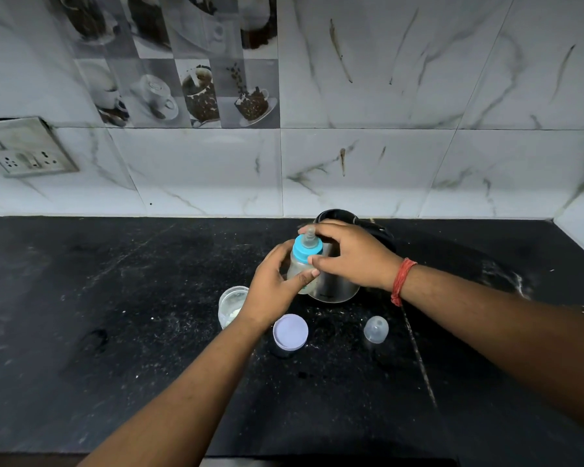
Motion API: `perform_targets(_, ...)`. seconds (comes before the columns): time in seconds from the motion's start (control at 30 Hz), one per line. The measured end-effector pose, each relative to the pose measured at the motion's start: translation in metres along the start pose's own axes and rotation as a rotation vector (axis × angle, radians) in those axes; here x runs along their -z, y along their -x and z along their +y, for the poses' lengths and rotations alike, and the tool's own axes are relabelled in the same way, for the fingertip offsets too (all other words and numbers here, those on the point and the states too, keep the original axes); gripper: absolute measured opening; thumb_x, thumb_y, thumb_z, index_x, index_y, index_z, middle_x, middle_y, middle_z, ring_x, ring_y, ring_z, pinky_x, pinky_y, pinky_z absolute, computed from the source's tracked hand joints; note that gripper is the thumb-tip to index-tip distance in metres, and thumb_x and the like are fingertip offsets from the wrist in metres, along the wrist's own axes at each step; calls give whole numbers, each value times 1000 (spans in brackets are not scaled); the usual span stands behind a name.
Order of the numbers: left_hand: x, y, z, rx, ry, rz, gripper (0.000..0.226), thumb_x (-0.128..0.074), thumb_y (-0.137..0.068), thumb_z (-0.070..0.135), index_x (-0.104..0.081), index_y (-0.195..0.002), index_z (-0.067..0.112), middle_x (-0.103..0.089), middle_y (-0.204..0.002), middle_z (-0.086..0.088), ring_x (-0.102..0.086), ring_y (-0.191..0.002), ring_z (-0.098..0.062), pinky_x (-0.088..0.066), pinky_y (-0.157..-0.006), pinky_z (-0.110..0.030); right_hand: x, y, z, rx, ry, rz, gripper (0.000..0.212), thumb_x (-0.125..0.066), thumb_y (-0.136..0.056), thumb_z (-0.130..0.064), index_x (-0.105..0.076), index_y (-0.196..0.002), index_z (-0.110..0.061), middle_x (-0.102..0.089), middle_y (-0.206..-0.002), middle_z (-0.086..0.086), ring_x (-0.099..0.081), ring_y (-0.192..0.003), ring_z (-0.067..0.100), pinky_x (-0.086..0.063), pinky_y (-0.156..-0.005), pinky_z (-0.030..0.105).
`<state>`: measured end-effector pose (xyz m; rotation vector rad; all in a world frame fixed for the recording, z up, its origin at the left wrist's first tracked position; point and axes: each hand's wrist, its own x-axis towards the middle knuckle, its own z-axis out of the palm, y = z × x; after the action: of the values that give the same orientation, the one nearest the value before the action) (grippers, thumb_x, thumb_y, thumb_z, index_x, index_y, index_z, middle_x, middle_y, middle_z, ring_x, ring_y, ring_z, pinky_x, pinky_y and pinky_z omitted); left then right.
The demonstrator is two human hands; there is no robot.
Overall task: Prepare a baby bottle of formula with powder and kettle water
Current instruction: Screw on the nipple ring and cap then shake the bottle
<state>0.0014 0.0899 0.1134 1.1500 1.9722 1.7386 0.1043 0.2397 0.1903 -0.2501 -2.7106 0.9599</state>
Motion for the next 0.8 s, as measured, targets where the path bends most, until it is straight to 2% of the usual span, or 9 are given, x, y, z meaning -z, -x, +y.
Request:
perform_targets(0.07,-1,-1,-1,-12,-13,-3,51,-79,-79,46,-59,-126,46,-68,-126,9,-64,-119,-13,-52,-105,-47,-1,-1,2,-18,42,52,45,-83,-81,-27,-66,-122,-17,-64,-115,-10,-58,-104,4,-46,-96,23)
perform_targets(0.13,-1,-2,0,-20,-30,-17,52,-79,-79,42,-58,-127,43,-67,-126,11,-63,-119,-9,-52,-105,-43,-4,2,-1,-46,105,117,44,-83,-79,-42,-61,-107,-17,-56,-96,-18,-54,-89,4,-44,-79,28)
perform_targets(0.23,-3,-2,-2,-9,-35,-36,55,-79,-81,33,-59,-131,35,-67,-127,11,-62,-120,-8,-51,-106,-40,-7,8,-6,-49,386,125,52,-58,-81,-70,-48,-96,-21,-50,-90,-14,-49,-88,12,-38,-69,31)
perform_targets(0.33,-2,0,-4,8,2,-26,51,-82,-83,31,-60,-129,35,-68,-127,8,-64,-118,-10,-52,-105,-41,-5,11,-5,-46,520,128,54,-44,-82,-77,-48,-86,-23,-51,-78,-15,-51,-83,13,-43,-67,35)
perform_targets(0.43,1,1,-3,38,24,-5,52,-81,-78,46,-61,-126,41,-68,-125,7,-66,-117,-12,-54,-103,-43,-1,11,5,-14,262,183,49,-57,-81,-72,-57,-90,-23,-60,-85,-12,-58,-87,12,-50,-76,35)
perform_targets(0.53,3,0,-2,34,-4,-14,59,-79,-78,50,-60,-131,34,-67,-127,9,-64,-119,-10,-54,-104,-45,2,10,14,30,-4,75,52,-79,-84,-37,-58,-128,-21,-64,-127,-10,-58,-121,6,-47,-106,34)
perform_targets(0.6,3,0,-1,33,-9,-21,61,-78,-78,51,-59,-133,33,-67,-128,10,-64,-119,-9,-54,-104,-44,1,10,13,18,-80,28,61,-81,-84,-21,-54,-139,-22,-63,-134,-11,-56,-127,1,-44,-112,32)
perform_targets(0.7,0,0,1,21,-21,-23,59,-78,-78,47,-59,-133,34,-66,-129,10,-63,-120,-9,-53,-105,-43,-7,9,10,-10,-119,130,62,-85,-79,-20,-57,-135,-24,-63,-118,-14,-60,-112,2,-49,-102,30)
perform_targets(0.8,-2,1,3,20,-32,-25,56,-77,-81,35,-59,-133,31,-66,-129,10,-62,-120,-8,-51,-106,-41,-22,10,1,-50,-2,274,55,-86,-75,-35,-62,-123,-21,-50,-100,-21,-52,-92,0,-44,-84,24)
